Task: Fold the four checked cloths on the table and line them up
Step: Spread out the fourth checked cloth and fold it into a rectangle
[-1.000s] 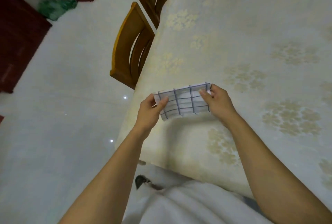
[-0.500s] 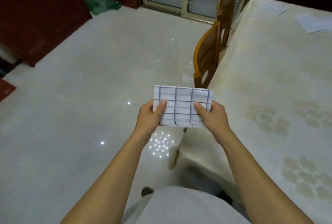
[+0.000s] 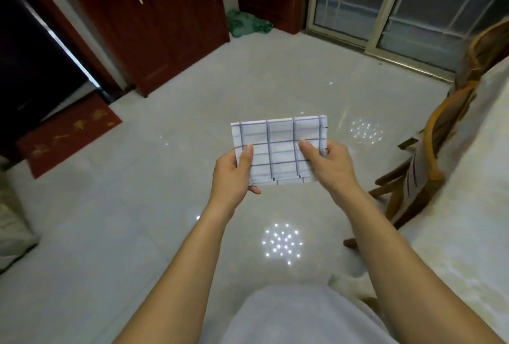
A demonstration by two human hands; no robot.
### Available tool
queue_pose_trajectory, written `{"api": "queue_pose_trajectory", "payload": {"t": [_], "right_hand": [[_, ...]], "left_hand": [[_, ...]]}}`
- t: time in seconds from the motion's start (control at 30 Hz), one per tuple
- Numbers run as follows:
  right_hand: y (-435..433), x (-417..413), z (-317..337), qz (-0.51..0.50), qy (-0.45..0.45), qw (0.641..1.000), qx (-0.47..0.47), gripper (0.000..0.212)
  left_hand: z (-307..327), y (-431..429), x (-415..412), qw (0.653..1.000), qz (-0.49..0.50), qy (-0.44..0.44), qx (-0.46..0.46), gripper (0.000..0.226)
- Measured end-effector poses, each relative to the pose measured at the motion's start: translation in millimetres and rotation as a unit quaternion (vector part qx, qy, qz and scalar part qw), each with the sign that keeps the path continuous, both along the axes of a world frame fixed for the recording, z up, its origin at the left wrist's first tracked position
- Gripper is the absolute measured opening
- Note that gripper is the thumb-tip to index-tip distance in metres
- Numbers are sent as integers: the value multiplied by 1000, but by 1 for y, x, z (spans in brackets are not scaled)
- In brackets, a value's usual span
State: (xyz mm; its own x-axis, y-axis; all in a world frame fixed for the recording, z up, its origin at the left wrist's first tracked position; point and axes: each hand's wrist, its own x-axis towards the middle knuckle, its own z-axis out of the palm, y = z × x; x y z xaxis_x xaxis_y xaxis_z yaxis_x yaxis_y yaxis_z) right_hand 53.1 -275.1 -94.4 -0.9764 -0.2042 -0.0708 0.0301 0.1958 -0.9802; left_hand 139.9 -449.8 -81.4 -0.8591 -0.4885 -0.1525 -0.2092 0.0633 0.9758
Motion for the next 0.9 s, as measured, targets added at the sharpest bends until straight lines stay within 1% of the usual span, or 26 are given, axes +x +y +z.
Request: {"api": "queue_pose_trajectory", "payload": {"t": [0.07,0.17,0.3,0.4,0.47,0.53,0.6,0.7,0.73,0.9], "right_hand": [[-13,-16,4,3,6,1000,5,27],[-20,-52,6,14,16,1000,10,28],[-23,-115,-1,15,23,999,22,23],[-24,-173,3,9,20,1000,12,15],[-21,-215,10,0,28,1000,7,16],[-17,-261,19,-19,41,999,2,20],[-8,-301,25,-42,55,998,1,29],[14,-336,25,-76,72,995,6,49],[22,-344,24,-90,73,993,9,53],[55,-382,15,-168,58,983,35,51]], "left_hand": [[5,-14,-18,1000,18,-4,11,28],[4,-27,-51,1000,11,-15,8,35],[-4,-33,-110,999,1,-31,-41,41],[7,-33,-167,997,-28,-34,-57,39],[18,-33,-211,995,-34,-30,-86,46],[27,-33,-258,992,-41,-17,-119,51],[29,-26,-302,990,-46,-4,-132,51],[25,-5,-348,990,-62,0,-129,52],[25,1,-362,989,-76,2,-123,52],[22,32,-439,984,-145,9,-103,45]]}}
